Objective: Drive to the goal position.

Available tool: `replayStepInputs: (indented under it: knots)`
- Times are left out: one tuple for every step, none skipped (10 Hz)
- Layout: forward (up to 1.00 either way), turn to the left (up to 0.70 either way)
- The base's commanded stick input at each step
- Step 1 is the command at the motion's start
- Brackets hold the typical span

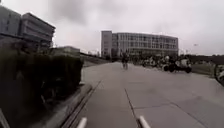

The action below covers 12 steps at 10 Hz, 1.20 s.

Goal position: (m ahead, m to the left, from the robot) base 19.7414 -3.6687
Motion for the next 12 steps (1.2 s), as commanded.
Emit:
replayStepInputs:
  knots:
    - [0.85,-0.02]
    - [0.85,-0.02]
    - [0.85,-0.02]
    - [0.85,-0.02]
    - [0.85,-0.02]
    - [0.85,-0.02]
    - [0.85,-0.02]
    - [0.85,-0.02]
    - [0.85,-0.02]
    - [0.85,-0.02]
    - [0.85,-0.02]
    - [0.85,-0.02]
